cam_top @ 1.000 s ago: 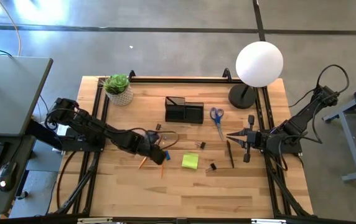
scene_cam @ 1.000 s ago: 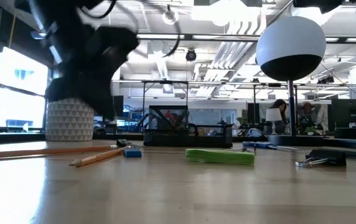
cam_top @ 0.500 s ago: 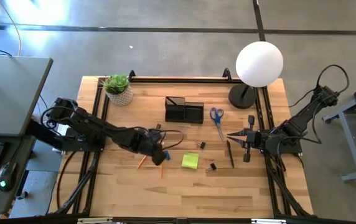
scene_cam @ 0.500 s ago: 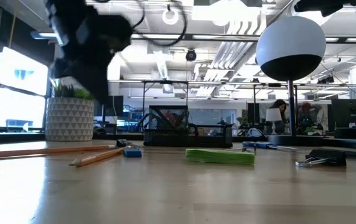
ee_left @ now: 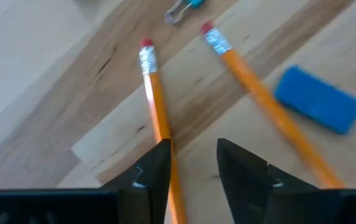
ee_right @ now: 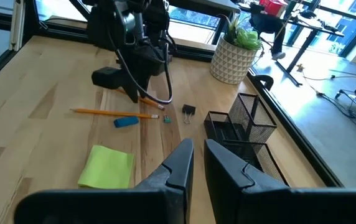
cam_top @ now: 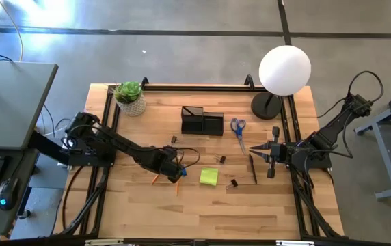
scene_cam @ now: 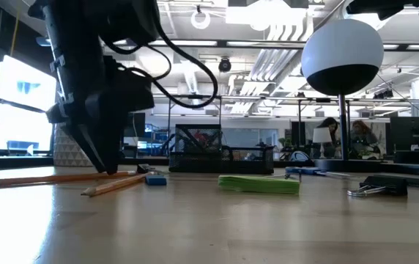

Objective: Pick and place office supplies into organizer
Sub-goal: Put the orange pencil into the black desk organizer

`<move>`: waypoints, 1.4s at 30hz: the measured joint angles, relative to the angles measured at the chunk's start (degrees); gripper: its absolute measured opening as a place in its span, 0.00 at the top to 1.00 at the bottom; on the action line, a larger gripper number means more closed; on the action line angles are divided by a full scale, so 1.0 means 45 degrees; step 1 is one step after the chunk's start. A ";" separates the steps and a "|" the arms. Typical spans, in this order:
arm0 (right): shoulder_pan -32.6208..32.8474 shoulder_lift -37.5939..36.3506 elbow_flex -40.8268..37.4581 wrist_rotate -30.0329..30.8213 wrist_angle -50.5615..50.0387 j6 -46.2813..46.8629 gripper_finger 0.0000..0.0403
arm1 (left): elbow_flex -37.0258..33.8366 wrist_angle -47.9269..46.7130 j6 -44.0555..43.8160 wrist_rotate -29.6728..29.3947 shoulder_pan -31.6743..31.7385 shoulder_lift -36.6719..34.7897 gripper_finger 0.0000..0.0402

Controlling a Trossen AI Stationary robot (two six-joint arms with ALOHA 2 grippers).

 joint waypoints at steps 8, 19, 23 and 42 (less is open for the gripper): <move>0.0005 0.0000 0.0000 0.0003 -0.0042 -0.0053 0.92 | 0.0032 0.0099 -0.0031 -0.0573 0.0000 -0.0073 0.71; 0.0005 0.0000 0.0000 -0.0002 -0.0038 -0.0017 0.92 | 0.0124 -0.0589 0.0023 -0.0369 0.0286 -0.0023 0.83; 0.0003 0.0000 0.0000 -0.0030 -0.0040 -0.0005 0.92 | 0.0124 -0.0438 0.0396 -0.0042 0.0615 -0.0023 0.86; 0.0005 -0.0004 0.0000 -0.0350 -0.0071 -0.0161 0.92 | 0.0187 0.0066 0.1252 0.1039 0.1638 0.0772 0.84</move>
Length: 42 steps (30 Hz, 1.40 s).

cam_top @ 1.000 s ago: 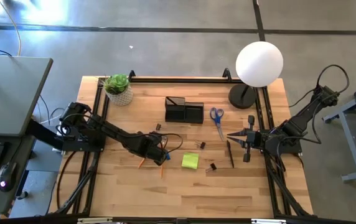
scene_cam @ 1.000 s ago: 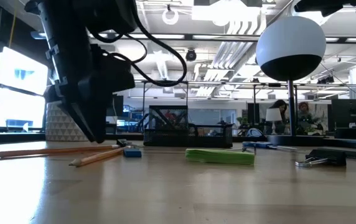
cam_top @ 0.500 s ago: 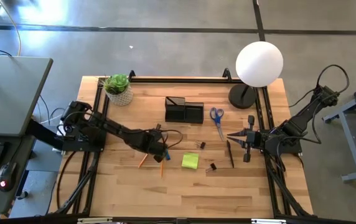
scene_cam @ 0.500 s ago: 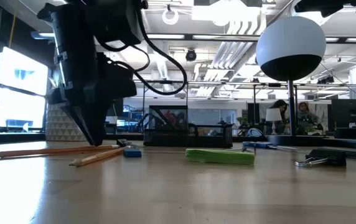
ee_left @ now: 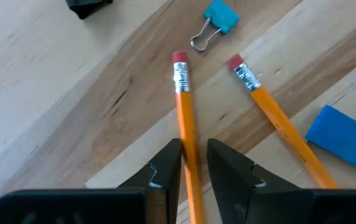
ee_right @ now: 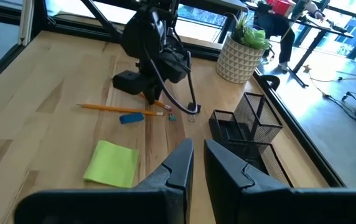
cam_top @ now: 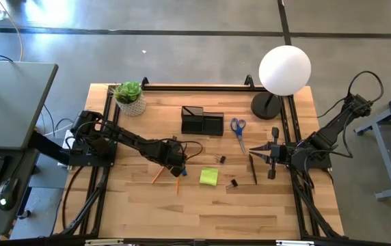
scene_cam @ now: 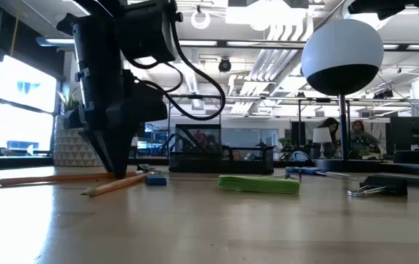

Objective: Pick and place office supplies into organizer
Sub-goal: Put the orange pencil into the black desk organizer

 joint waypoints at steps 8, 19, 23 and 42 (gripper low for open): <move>-0.0005 0.0004 0.0000 0.0000 0.0030 -0.0175 0.92 | 0.0000 0.0009 0.0207 -0.0083 -0.0002 0.0026 0.97; 0.0000 0.0004 0.0000 0.0000 -0.0120 -0.0277 0.92 | 0.0195 -0.0110 0.0861 -0.0191 0.0009 -0.0280 0.99; 0.0000 0.0004 0.0000 -0.0013 -0.0481 -0.0272 0.92 | 0.0740 -0.0067 0.1549 -0.0854 0.0049 -0.0704 0.99; -0.0867 -0.0010 -0.4069 -0.1774 0.8050 -0.0473 0.92 | 0.1579 0.4545 0.7230 -0.5834 -0.1153 -0.3124 1.00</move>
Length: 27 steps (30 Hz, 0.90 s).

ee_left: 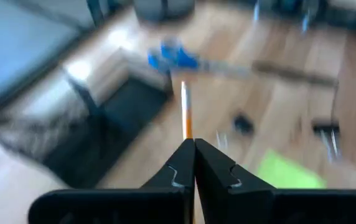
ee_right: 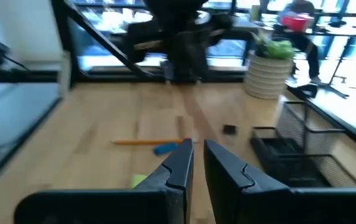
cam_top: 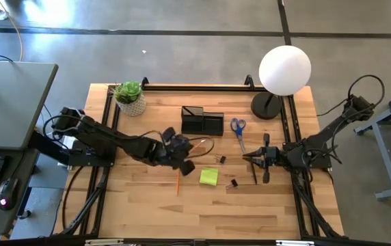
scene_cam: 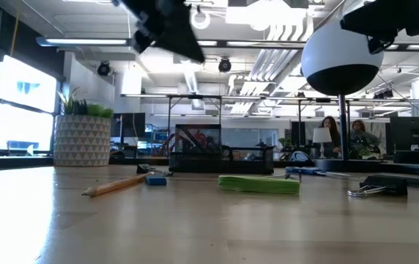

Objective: Pick and place office supplies into organizer
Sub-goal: Put the orange pencil into the black desk organizer, then put the black pen into the black desk organizer

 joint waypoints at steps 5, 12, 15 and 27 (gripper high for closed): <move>0.0023 0.0000 -0.0350 -0.0257 0.0046 -0.0015 0.92 | 0.0010 0.2225 0.2377 0.0389 0.1206 -0.0008 1.00; -0.0199 0.0005 -0.0977 -0.0226 -0.0296 0.0492 0.92 | 0.0010 0.2632 0.2867 0.3795 0.2592 -0.0006 1.00; -0.0733 0.0009 -0.1410 -0.0078 -0.0204 0.0843 0.93 | 0.0015 0.2441 0.2919 0.4450 0.2627 0.0183 1.00; -0.3934 0.0016 -0.0922 -0.0811 -0.2112 0.0963 0.86 | 0.0019 0.2007 0.2615 0.5110 0.2835 0.1828 1.00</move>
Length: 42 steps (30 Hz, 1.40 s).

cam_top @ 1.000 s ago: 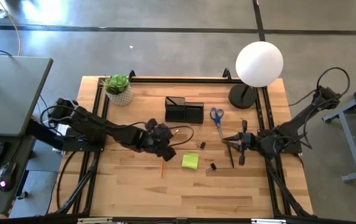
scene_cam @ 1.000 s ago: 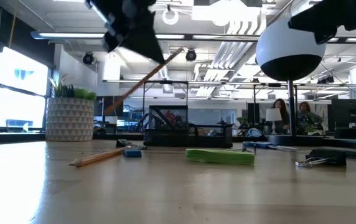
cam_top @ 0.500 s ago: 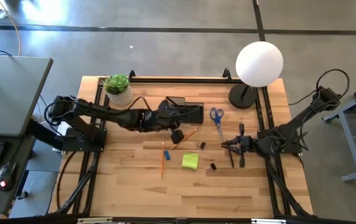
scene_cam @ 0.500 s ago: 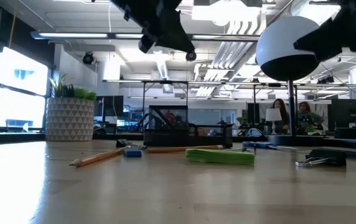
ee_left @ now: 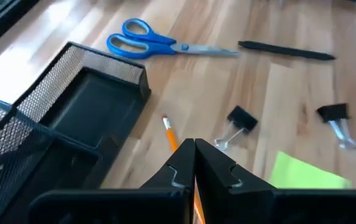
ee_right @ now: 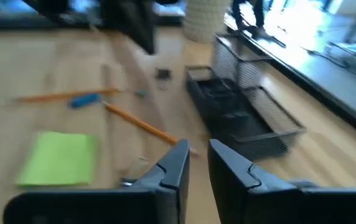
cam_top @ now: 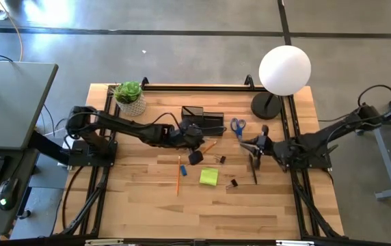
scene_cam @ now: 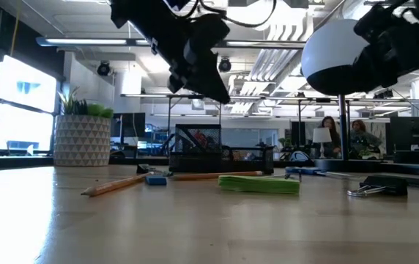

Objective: Pick and place office supplies into organizer
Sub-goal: Put the black pen into the black desk organizer

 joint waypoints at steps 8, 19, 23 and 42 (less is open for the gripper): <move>-0.1848 0.0014 0.1842 -0.1307 -0.1922 -0.0017 0.80 | 0.0005 0.1355 0.0106 -0.0258 -0.0015 0.0122 1.00; -0.1187 0.0025 0.2374 -0.2013 -0.5129 0.3693 0.77 | -0.0218 0.5943 0.2279 0.2294 -0.0840 0.0690 1.00; -0.0448 0.0066 0.3160 -0.1382 -0.6482 0.4652 0.77 | -0.0194 0.7693 0.2407 0.4630 0.0011 0.0335 1.00; 0.0177 0.4649 0.5937 -0.3988 -1.1686 1.0919 0.77 | -0.0216 0.5349 0.3080 0.7789 0.1117 -0.2720 1.00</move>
